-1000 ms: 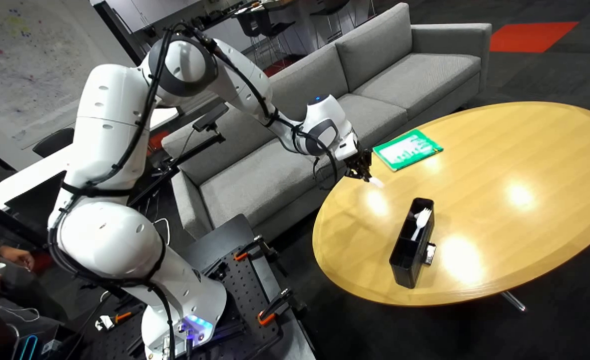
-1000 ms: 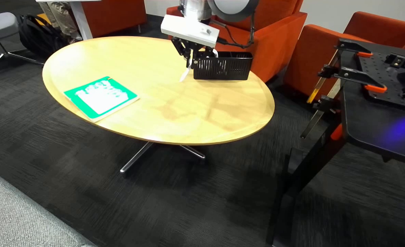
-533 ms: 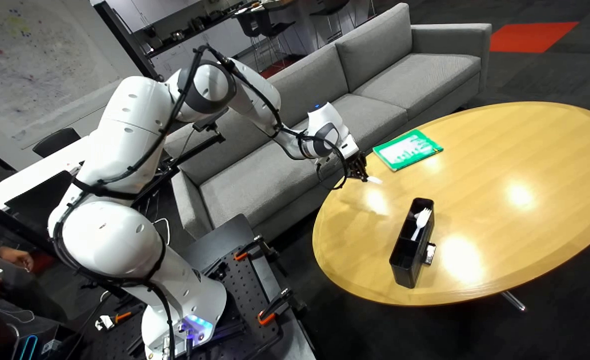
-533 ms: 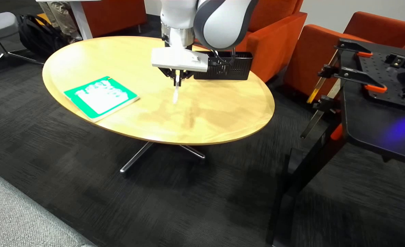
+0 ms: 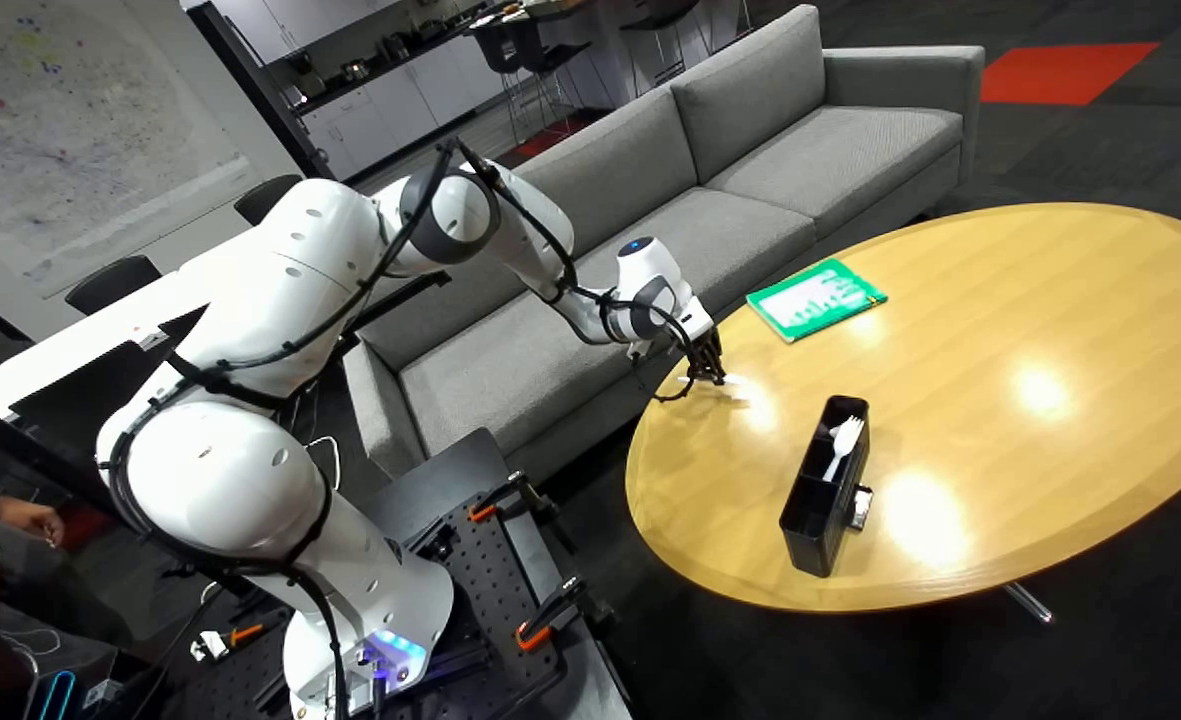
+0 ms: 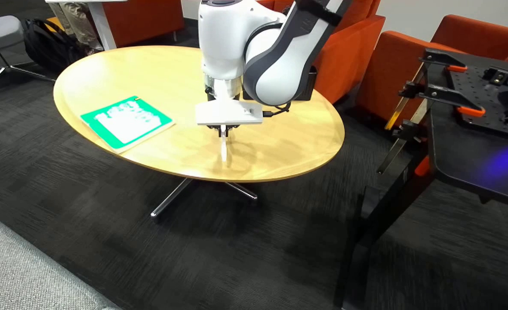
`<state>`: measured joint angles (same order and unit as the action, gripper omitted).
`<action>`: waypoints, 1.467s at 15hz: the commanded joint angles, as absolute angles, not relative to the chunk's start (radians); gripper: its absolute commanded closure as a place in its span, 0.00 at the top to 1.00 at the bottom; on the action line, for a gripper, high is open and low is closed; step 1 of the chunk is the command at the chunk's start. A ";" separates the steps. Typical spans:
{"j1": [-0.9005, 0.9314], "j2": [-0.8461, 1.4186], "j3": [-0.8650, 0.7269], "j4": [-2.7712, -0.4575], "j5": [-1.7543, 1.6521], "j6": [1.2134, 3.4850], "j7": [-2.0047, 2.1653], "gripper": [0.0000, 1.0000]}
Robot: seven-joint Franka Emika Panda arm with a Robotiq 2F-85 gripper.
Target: Move the fork to the left
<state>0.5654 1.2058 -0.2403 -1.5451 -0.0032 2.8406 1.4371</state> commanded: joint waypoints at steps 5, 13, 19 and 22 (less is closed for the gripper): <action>0.556 1.080 -0.238 -1.675 -0.006 2.891 1.391 0.76; 0.497 0.754 -0.176 -2.031 0.005 2.959 1.218 1.00; 0.465 0.514 -0.146 -2.309 0.029 3.027 1.146 1.00; 0.487 0.565 -0.168 -2.251 0.026 3.001 1.163 1.00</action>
